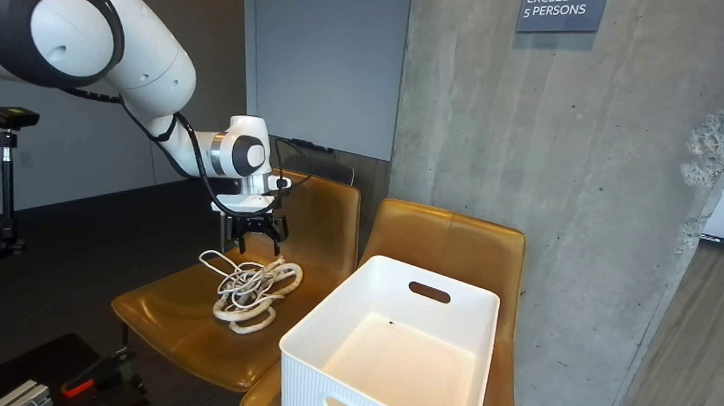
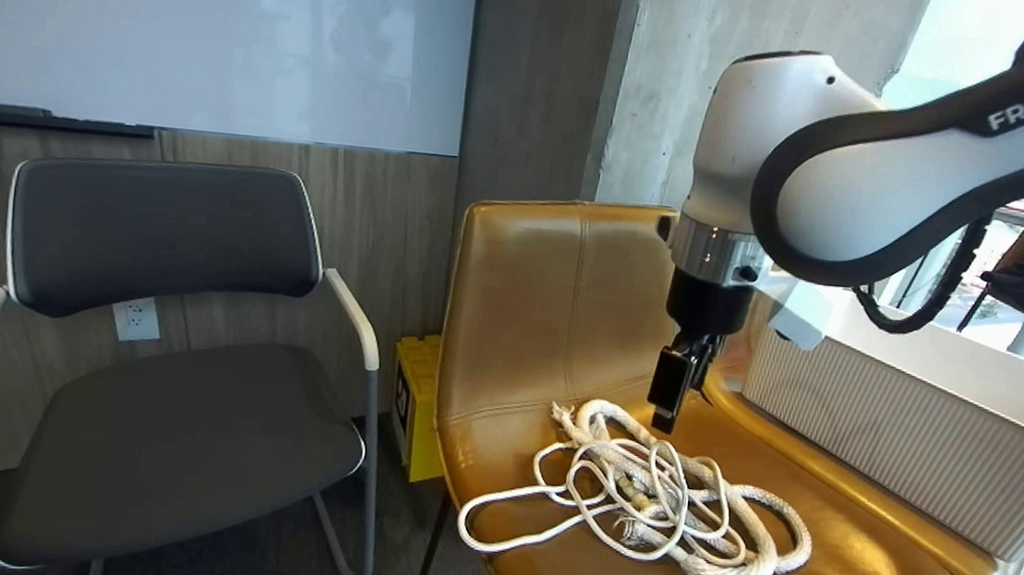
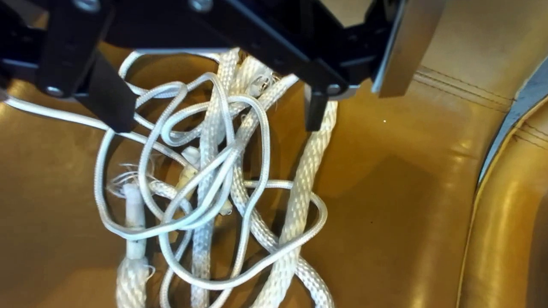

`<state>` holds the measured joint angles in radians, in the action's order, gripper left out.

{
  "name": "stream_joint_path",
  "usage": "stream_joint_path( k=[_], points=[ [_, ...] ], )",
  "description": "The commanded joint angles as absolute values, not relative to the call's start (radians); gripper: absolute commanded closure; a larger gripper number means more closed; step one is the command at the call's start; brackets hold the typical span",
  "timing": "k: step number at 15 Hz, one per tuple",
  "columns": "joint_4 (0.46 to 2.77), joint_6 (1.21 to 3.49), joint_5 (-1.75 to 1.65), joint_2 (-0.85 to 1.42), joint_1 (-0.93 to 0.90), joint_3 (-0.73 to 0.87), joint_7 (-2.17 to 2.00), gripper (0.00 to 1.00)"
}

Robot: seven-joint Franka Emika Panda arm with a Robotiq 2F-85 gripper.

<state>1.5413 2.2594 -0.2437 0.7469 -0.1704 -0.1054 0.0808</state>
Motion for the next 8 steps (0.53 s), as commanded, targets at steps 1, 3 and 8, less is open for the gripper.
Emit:
stream_joint_path(
  k=[1, 3, 8],
  points=[
    [1.408, 2.227, -0.240, 0.884, -0.184, -0.082, 0.118, 0.00],
    [1.370, 2.220, -0.237, 0.943, -0.186, -0.076, 0.121, 0.00],
    [1.292, 2.191, -0.229, 1.053, -0.196, -0.078, 0.124, 0.00]
  ],
)
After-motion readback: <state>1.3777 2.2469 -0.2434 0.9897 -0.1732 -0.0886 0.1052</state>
